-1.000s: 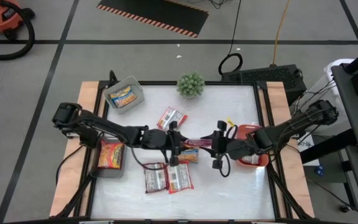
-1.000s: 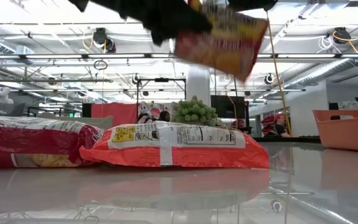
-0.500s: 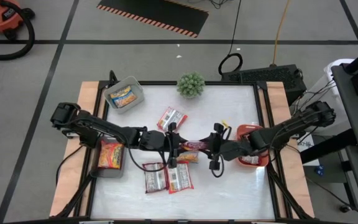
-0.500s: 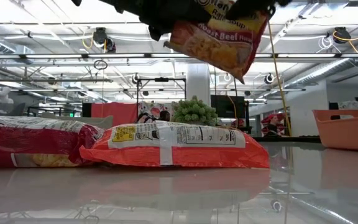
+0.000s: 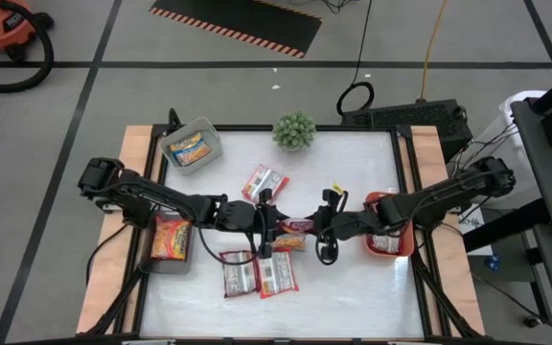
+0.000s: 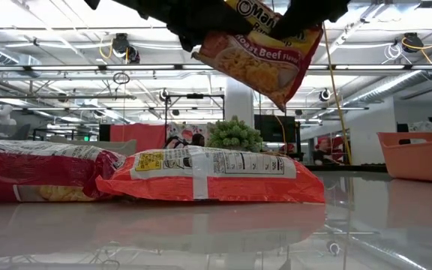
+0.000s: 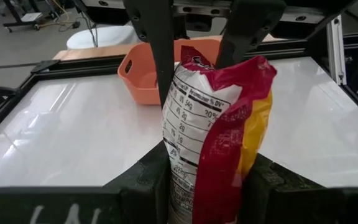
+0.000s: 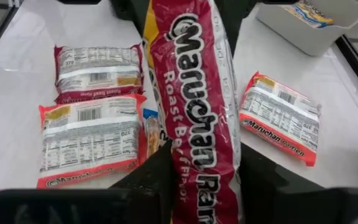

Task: Sort Maruchan noodles
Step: Put the red bag into the orange bin

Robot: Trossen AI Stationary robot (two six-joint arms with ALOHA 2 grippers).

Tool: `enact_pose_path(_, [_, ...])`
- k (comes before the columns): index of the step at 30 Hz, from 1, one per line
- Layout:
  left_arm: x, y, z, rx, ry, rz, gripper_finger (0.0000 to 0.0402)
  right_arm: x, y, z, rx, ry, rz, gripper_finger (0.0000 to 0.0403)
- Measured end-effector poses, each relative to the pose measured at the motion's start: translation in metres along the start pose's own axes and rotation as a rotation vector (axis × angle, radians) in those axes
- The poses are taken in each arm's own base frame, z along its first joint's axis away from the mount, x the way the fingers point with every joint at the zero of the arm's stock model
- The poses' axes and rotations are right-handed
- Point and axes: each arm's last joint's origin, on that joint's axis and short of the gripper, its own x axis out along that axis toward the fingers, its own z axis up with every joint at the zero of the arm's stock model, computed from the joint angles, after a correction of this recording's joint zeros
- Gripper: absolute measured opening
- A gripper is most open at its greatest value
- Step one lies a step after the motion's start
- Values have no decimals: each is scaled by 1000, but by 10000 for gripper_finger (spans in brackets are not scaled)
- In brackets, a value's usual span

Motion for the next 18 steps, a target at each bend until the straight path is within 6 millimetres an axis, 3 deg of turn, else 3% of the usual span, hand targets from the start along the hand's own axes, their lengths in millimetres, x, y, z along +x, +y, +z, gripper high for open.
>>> enact_pose_path(8, [0, -1, -2, 13, 32, -7, 136, 0, 0, 0, 2, 3, 12, 116])
enact_pose_path(12, [-1, -1, -4, 16, 58, -8, 180, -1, 0, -2, 0, 22, 8, 117])
enact_pose_path(18, [-26, 3, 0, 21, 147, -17, 256, -16, -3, -11, 83, 105, 8, 106])
